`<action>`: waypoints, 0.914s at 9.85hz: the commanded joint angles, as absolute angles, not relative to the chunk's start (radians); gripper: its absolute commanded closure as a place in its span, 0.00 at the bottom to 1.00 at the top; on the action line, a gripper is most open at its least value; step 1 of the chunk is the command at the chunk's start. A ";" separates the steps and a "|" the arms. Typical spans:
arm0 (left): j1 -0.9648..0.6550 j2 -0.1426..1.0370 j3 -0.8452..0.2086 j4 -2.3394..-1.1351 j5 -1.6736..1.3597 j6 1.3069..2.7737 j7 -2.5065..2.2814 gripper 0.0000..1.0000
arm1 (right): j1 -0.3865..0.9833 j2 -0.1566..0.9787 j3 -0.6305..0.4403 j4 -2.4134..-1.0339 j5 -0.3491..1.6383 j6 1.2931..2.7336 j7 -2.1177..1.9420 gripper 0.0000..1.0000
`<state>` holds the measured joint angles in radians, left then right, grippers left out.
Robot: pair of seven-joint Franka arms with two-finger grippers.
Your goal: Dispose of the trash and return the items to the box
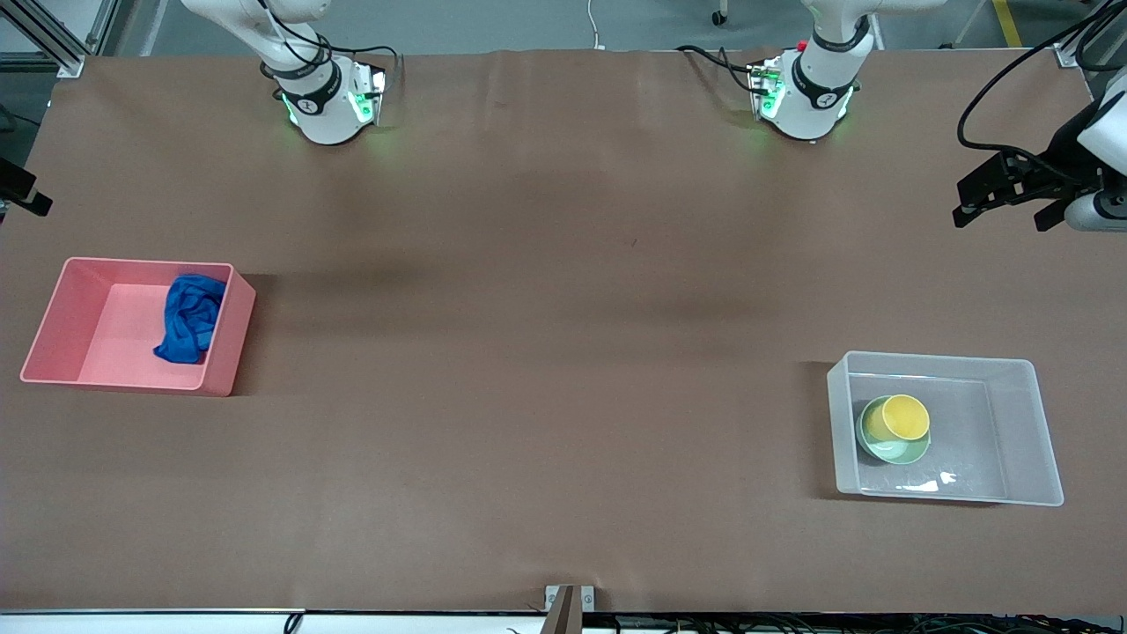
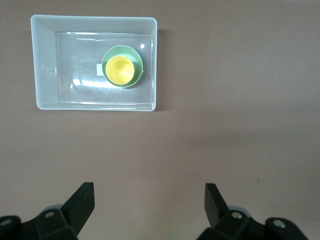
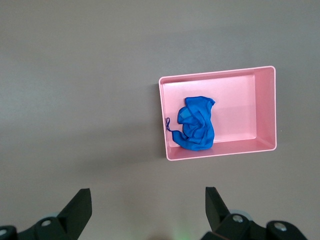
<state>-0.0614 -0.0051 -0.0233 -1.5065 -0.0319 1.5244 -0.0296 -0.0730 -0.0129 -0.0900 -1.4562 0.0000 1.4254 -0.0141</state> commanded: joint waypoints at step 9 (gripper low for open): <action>-0.052 0.029 -0.037 -1.494 0.005 1.496 -0.017 0.02 | -0.084 -0.009 -0.086 -1.445 -0.002 1.414 -0.028 0.00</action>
